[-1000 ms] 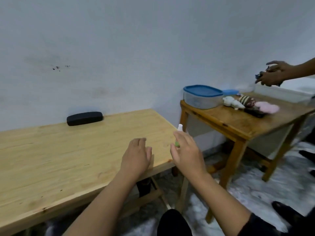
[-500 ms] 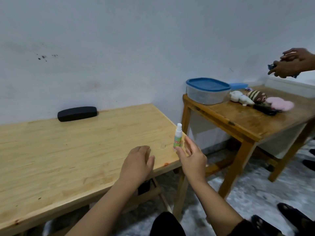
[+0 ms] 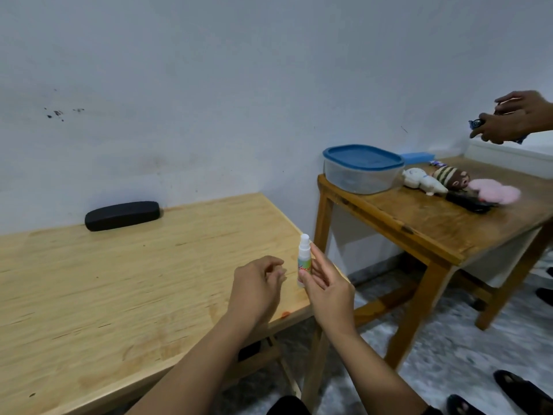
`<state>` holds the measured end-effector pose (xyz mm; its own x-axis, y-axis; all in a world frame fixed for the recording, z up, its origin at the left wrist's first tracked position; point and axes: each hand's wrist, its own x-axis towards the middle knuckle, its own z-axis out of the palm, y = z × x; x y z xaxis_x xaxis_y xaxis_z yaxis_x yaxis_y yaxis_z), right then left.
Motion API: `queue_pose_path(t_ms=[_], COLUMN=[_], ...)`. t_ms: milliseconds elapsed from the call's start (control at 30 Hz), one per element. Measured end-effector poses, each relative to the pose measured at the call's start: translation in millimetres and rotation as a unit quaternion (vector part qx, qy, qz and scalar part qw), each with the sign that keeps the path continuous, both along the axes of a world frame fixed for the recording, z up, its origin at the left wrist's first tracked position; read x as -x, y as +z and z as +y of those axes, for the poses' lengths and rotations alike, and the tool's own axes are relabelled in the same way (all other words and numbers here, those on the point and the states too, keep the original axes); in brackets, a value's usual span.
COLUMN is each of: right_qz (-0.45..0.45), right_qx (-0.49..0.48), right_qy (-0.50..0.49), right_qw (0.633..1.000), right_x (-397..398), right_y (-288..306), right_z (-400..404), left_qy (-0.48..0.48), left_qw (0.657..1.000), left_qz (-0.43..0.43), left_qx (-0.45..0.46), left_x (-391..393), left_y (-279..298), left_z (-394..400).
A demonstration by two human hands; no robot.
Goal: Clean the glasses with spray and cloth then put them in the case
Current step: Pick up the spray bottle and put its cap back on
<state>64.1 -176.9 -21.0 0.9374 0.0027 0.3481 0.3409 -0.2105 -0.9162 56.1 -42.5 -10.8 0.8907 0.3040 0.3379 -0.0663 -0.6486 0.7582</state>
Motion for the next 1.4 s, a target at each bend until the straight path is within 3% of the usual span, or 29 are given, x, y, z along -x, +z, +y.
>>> queue_pose_path(t_ms=[100, 267, 467, 600, 800, 1100, 1400], right_qz=[-0.006, -0.036, -0.049, -0.041, -0.034, -0.007, -0.004], right_qx=[0.011, 0.041, 0.050, 0.035, 0.029, 0.057, 0.095], right_qy=[0.015, 0.029, 0.053, 0.068, 0.105, 0.169, 0.146], right_qw=[1.000, 0.998, 0.996, 0.996, 0.993, 0.984, 0.985], right_x=[-0.5, 0.7, 2.1, 2.4, 2.6, 4.8, 6.3], right_y=[-0.6, 4.8, 12.4, 15.0, 25.7, 43.6, 49.1], right_z=[-0.6, 1.8, 4.2, 1.4, -0.4, -2.9, 2.3], left_qy=[0.029, -0.051, -0.107, -0.136, -0.143, -0.126, -0.115], left_qw=[0.991, 0.966, 0.972, 0.966, 0.970, 0.965, 0.964], left_qz=[-0.061, -0.127, -0.122, -0.111, -0.075, -0.086, -0.093], left_qx=[0.115, 0.221, 0.168, 0.189, 0.181, 0.213, 0.220], left_x=[-2.0, -2.5, -2.0, 1.3, 10.7, 18.1, 18.9], left_y=[19.2, 57.0, 59.7, 57.3, 44.9, 38.3, 35.8], left_z=[4.1, 1.3, -0.2, -0.4, 1.8, 0.7, 0.8])
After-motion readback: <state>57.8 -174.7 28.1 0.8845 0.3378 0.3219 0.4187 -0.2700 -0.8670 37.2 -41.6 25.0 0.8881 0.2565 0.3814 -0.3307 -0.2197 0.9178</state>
